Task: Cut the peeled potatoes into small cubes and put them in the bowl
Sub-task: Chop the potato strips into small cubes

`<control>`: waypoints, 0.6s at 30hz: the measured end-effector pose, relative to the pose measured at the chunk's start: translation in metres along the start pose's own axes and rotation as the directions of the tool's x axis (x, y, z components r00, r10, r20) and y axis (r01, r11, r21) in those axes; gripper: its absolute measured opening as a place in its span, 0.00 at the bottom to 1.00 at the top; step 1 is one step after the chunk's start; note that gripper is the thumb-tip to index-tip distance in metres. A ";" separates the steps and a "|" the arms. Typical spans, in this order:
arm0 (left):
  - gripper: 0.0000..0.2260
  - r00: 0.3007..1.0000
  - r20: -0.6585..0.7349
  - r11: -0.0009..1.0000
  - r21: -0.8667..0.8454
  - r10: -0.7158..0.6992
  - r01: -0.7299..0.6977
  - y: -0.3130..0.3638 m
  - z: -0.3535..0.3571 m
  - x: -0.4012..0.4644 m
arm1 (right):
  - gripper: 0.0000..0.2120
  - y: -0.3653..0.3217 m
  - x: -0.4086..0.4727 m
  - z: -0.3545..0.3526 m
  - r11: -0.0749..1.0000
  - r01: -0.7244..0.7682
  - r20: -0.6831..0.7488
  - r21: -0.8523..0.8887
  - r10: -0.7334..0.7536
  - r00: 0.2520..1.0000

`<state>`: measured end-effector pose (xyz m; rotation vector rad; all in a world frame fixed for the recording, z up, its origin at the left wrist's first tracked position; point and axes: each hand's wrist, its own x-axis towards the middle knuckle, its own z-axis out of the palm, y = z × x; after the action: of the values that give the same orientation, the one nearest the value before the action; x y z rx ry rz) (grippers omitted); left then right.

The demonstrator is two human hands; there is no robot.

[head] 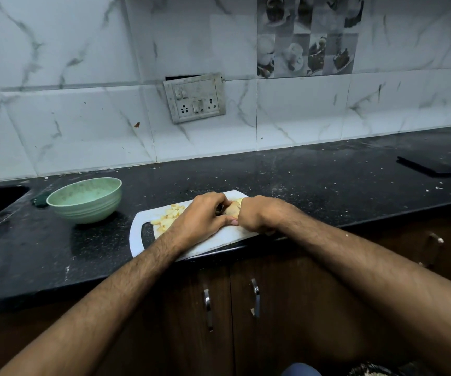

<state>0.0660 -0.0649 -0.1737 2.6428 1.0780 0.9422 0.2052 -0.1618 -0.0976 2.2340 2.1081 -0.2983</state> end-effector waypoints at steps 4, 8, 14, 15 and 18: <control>0.18 0.999 0.013 0.999 -0.010 -0.051 0.051 0.002 0.001 0.001 | 0.10 0.006 -0.013 -0.003 1.000 -0.006 0.003 -0.028 0.006 1.000; 0.20 0.998 0.029 0.998 0.004 -0.059 0.059 0.003 0.002 0.002 | 0.09 0.023 -0.037 0.010 0.998 -0.003 0.036 -0.063 0.005 0.999; 0.21 0.997 0.021 0.997 -0.013 -0.079 0.079 0.004 0.001 0.000 | 0.13 0.032 -0.065 0.014 0.993 -0.010 0.016 -0.115 0.011 1.000; 0.21 0.997 0.016 0.997 -0.020 -0.080 0.080 0.004 0.001 -0.001 | 0.12 0.035 -0.067 0.013 0.993 -0.008 0.017 -0.116 0.010 1.000; 0.23 0.996 0.008 0.995 -0.049 -0.085 0.086 0.003 0.000 -0.003 | 0.09 0.046 -0.062 0.009 0.996 -0.027 -0.011 -0.089 0.027 1.000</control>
<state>0.0668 -0.0693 -0.1742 2.5368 1.1416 0.9315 0.2466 -0.2271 -0.0997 2.2164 2.0511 -0.1884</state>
